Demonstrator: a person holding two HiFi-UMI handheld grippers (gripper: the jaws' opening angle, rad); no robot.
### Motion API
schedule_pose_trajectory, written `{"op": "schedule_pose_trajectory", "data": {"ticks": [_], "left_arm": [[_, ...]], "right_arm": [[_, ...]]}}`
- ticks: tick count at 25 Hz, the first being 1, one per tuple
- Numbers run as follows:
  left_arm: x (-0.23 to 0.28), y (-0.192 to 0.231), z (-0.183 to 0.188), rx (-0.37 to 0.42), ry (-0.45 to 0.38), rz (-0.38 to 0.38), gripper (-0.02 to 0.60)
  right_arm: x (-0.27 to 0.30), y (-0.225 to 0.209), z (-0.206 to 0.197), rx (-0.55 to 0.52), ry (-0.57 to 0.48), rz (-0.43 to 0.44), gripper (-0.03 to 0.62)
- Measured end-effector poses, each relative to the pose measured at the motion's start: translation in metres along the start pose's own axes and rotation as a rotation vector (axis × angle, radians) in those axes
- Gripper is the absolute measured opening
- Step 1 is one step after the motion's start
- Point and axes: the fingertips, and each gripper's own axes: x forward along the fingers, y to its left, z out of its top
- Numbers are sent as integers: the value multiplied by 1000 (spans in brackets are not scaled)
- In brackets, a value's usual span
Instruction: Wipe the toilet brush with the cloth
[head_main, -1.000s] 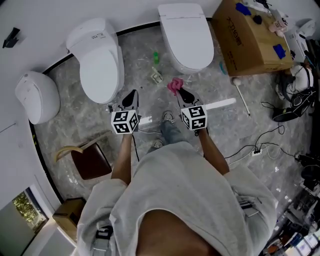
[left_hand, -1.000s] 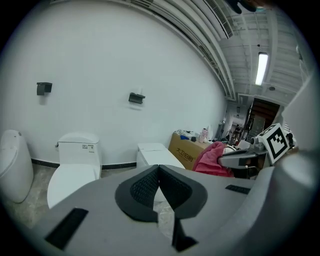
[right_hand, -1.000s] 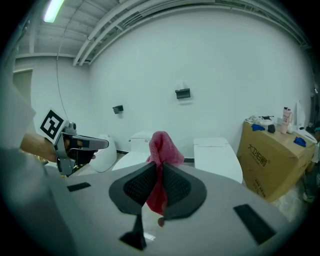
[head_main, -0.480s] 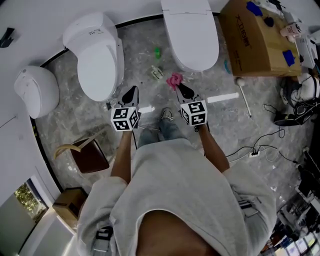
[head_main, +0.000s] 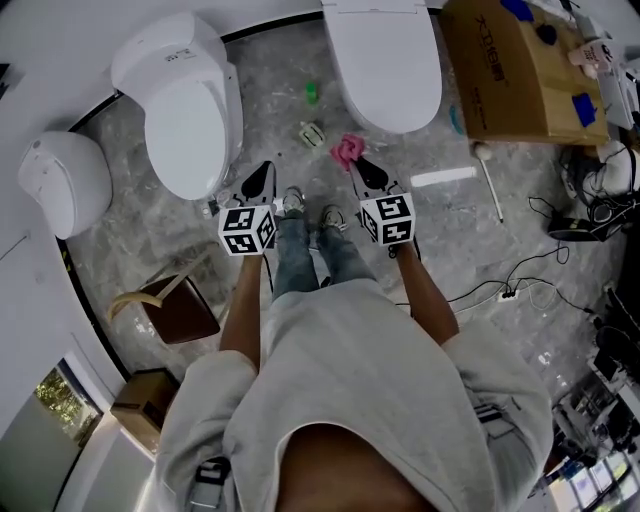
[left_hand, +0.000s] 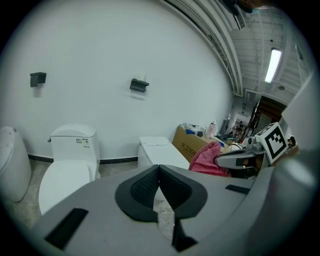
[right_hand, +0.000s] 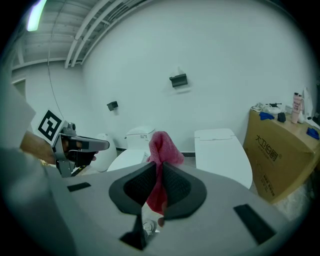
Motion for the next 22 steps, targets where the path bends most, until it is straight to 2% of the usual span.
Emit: {"op": "schedule_pose_trajectory", "data": {"ticks": [6,12,17,22], "left_arm": [[28,18,-13,-12,29,-66,20],[55,42,-38,9,118,-155,20],[79,73,-61,23,169,-208,20],[108,85,-82,18,180,-242,20]], "right_arm": [[25,2,-9,16,40,-50,58],[60,4,-19,73,88,-125,59],[94,7,-42,129,130,-179,58],[123,4,-77,148,177,-196,58]]}}
